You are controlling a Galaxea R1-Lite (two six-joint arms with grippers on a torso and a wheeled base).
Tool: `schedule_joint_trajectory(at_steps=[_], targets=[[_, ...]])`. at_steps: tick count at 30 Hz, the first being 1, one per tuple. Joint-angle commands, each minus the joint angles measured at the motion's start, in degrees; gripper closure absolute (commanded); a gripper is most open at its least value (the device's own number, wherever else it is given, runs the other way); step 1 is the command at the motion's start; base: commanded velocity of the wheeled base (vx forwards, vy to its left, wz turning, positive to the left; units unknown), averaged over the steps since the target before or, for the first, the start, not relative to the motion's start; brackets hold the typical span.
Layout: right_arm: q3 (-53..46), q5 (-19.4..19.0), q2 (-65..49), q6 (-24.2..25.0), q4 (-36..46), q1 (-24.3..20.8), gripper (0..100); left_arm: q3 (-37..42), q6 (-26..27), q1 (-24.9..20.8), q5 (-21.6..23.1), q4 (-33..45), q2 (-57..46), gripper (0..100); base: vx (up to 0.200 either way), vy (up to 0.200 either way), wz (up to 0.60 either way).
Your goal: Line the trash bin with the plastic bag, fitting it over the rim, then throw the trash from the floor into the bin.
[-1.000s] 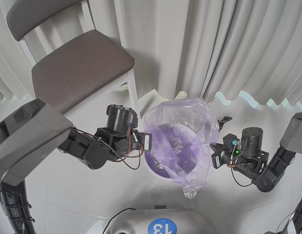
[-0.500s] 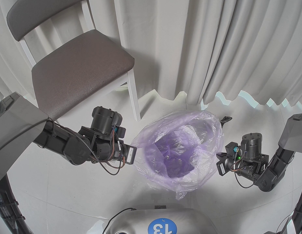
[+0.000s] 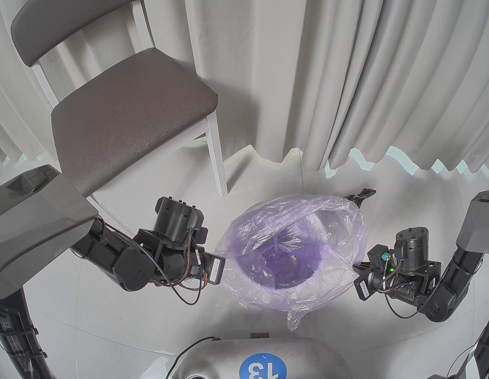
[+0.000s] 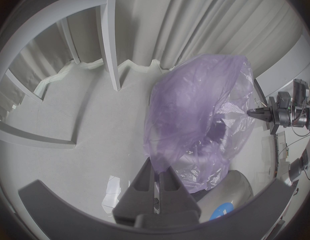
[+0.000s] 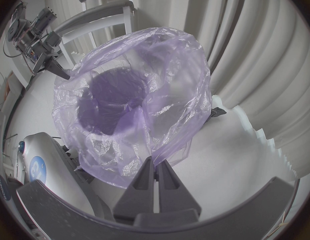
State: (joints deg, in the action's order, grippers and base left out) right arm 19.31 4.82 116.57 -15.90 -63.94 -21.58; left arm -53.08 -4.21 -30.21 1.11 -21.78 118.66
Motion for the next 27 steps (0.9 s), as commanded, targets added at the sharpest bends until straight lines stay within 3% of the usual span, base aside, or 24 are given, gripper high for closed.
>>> schedule_joint_trajectory(at_steps=[1,7,12,27], targets=[[-3.7,0.0,-3.3,-2.2,0.2,-1.0,100,2.1,-0.2,0.9,-0.1,-0.7,-1.6,100,0.0,0.0,0.0],[-1.9,0.2,1.6,-1.9,-1.0,-1.9,100,0.7,-0.5,2.8,-0.5,-3.9,1.2,100,0.0,0.0,0.0],[4.2,2.9,9.1,-1.9,-3.8,-1.8,100,-1.6,-0.1,3.8,-1.1,-8.8,6.6,100,0.0,0.0,0.0],[18.7,3.1,17.8,-1.9,0.7,-0.8,100,-14.7,-0.7,7.0,-0.8,-8.4,14.7,100,0.0,0.0,0.0]])
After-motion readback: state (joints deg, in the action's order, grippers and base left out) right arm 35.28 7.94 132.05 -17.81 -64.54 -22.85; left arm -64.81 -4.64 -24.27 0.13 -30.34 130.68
